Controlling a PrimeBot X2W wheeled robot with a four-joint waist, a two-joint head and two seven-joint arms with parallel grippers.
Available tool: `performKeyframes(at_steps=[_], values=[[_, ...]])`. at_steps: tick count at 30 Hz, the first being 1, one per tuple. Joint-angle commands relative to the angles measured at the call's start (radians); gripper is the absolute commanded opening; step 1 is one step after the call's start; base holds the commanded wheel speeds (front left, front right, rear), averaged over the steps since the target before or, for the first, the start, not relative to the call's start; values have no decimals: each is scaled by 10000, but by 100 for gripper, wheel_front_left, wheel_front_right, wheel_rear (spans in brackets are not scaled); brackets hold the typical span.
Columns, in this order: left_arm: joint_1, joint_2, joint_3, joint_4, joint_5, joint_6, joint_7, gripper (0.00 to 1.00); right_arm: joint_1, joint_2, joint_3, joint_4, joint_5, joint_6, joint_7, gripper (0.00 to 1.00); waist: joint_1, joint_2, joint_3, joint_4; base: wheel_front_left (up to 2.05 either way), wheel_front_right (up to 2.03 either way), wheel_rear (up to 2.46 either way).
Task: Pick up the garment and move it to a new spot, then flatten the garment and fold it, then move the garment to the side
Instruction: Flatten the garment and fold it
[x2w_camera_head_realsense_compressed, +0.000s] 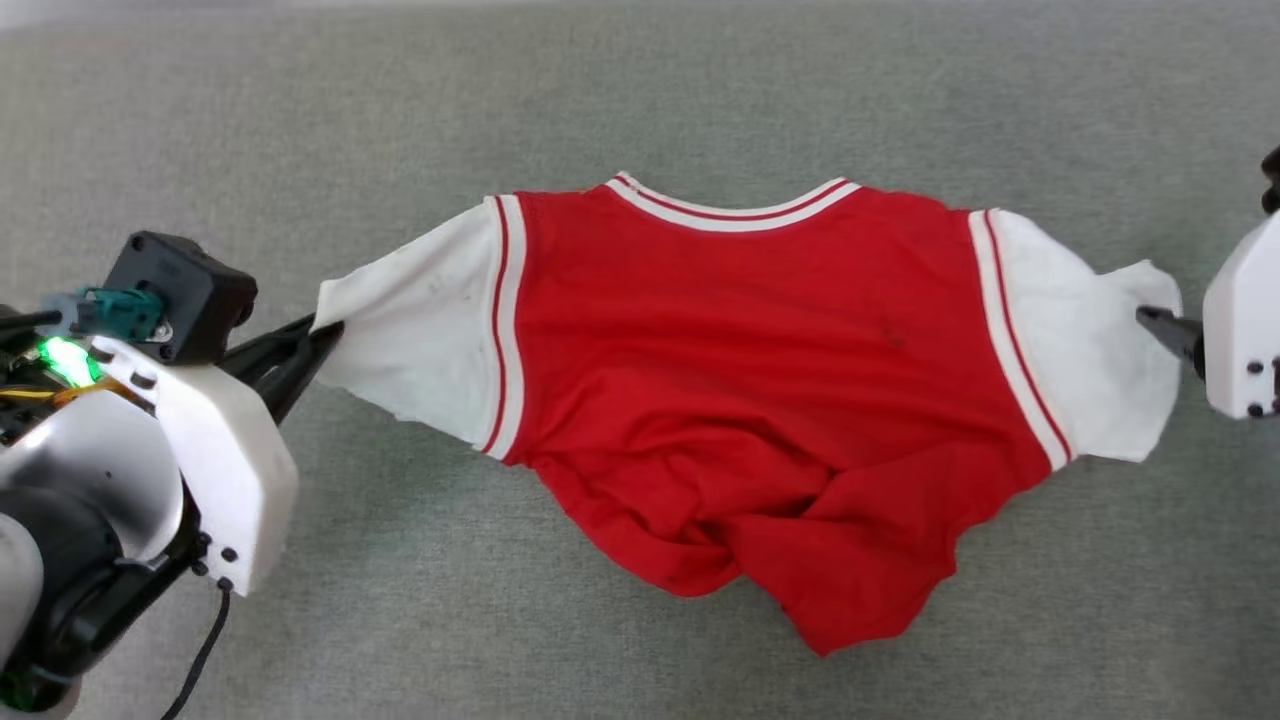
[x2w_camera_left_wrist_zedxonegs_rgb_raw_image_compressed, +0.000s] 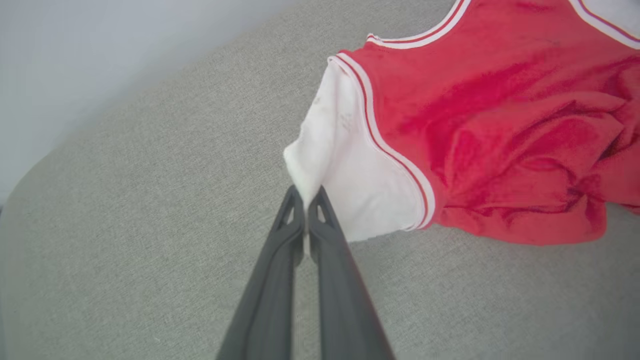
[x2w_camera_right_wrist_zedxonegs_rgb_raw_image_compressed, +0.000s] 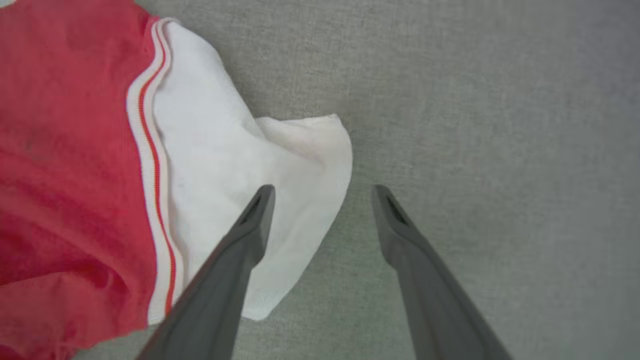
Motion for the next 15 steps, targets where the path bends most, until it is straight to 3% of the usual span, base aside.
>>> performKeyframes(at_steps=[1, 8, 15], values=[[-135, -21, -11, -89, 41, -2, 21, 0, -255, 150, -12, 175, -39, -7, 72, 100, 0, -1, 221, 200, 0, 0, 0], [-427, -288, -341, -467, 241, -80, -38, 0, -948, 261, 442, 1650, -253, -5, -20, 100, 0, -1, 684, 523, 0, 0, 0], [-541, -427, -506, -382, 310, -153, -123, 0, -480, 296, 1393, 2756, -59, -5, -187, 100, 0, -1, 858, 657, 0, 0, 0]])
